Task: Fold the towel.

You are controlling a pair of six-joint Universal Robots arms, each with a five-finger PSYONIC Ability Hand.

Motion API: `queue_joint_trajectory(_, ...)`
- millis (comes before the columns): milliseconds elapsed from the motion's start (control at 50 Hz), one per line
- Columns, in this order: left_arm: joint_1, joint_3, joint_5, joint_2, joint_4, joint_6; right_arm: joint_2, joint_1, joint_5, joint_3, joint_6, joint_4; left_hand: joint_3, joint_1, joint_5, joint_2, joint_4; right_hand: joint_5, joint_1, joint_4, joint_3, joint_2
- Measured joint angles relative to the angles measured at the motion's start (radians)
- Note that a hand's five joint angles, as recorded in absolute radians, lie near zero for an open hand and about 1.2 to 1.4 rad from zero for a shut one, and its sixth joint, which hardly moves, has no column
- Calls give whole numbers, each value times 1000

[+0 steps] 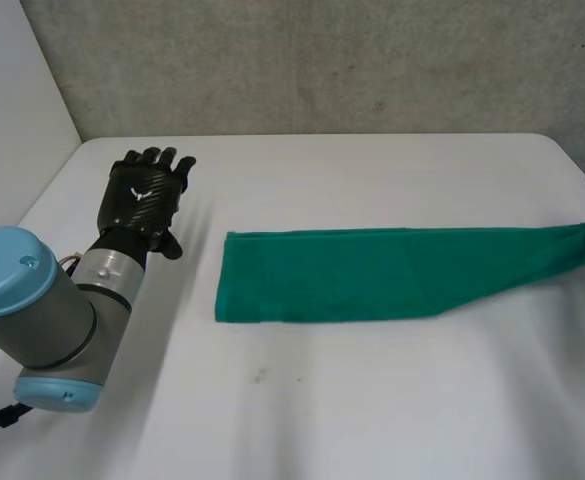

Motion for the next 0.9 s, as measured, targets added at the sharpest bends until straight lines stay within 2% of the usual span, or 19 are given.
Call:
queue_joint_trajectory(60, 0, 0, 0, 0, 0, 0, -2, 14, -2, -12, -18, -1, 0, 0, 0, 0, 0, 0, 0, 0, 0, 0)
queue_joint_trajectory(80, -1, -3, 0, 1, 0, 0, -6, 107, -18, -67, -48, -4, 0, 0, 0, 0, 0, 3, 3, 1, 3, 0)
queue_joint_trajectory(160, -1, -6, 0, 2, 0, 0, -7, 222, -48, -117, -48, -5, 0, 0, 0, 0, 0, 4, 3, 1, 7, 0)
queue_joint_trajectory(240, -1, -9, -1, 3, 1, 0, 1, 399, -132, -177, -39, -6, 0, 0, 0, 0, 0, 4, 3, 1, 6, 0)
queue_joint_trajectory(260, -1, -9, -1, 3, 1, 0, 1, 399, -132, -177, -39, -6, 0, 0, 0, 0, 0, 4, 3, 1, 6, 0)
queue_joint_trajectory(300, 0, -10, -1, 3, 1, 0, 33, 533, -226, -216, -34, -7, 0, 0, 0, 0, 0, 4, 6, 1, 7, 0)
queue_joint_trajectory(400, 0, -10, -1, 4, 1, 1, 133, 689, -375, -271, -32, -5, 0, 0, 0, 0, 0, 5, 5, 1, 7, 0)
queue_joint_trajectory(480, 0, -11, 0, 3, 1, 1, 215, 757, -453, -292, -34, -2, 0, 0, 0, 0, 0, 5, 6, 1, 6, 0)
queue_joint_trajectory(520, 1, -11, 0, 3, 1, 1, 267, 787, -486, -301, -36, 1, 0, 0, 0, 0, 0, -81, -63, -124, -113, -122)
queue_joint_trajectory(540, 1, -11, 0, 3, 1, 1, 282, 794, -491, -302, -36, 2, 0, 0, 0, 0, 0, -257, -260, -315, -305, -308)
queue_joint_trajectory(560, 1, -11, 0, 3, 1, 1, 282, 794, -491, -302, -36, 2, 0, 0, 0, 0, 0, -257, -260, -315, -305, -308)
queue_joint_trajectory(580, 1, -11, 0, 3, 1, 2, 300, 798, -491, -301, -36, 3, 0, 0, 0, 0, 0, -353, -360, -417, -429, -435)
queue_joint_trajectory(600, 1, -12, 0, 3, 1, 2, 308, 798, -483, -300, -33, 4, 0, 0, 0, 0, 0, -685, -636, -748, -741, -749)
queue_joint_trajectory(660, 1, -12, 0, 2, 1, 2, 302, 790, -452, -294, -20, 5, 0, 0, 0, 0, 0, -737, -669, -798, -792, -798)
queue_joint_trajectory(680, 0, -12, 1, 1, 1, 2, 278, 775, -419, -285, 6, 7, 0, 0, 0, 0, 0, -907, -762, -957, -968, -954)
queue_joint_trajectory(740, -2, -12, 1, 0, 1, 2, 215, 732, -360, -255, 91, 13, 0, 0, 0, 0, 0, -913, -762, -957, -968, -954)
queue_joint_trajectory(800, -5, -12, 1, -2, 1, 2, 192, 715, -344, -242, 127, 16, 0, 0, 0, 0, 0, -916, -762, -957, -968, -954)
queue_joint_trajectory(840, -8, -12, 1, -4, 2, 2, 99, 634, -288, -164, 317, 34, 0, 0, 0, 0, 0, -916, -762, -957, -968, -954)
queue_joint_trajectory(900, -10, -12, 1, -6, 2, 3, 51, 583, -274, -99, 441, 58, 0, 0, 0, 0, 0, -916, -762, -957, -968, -954)
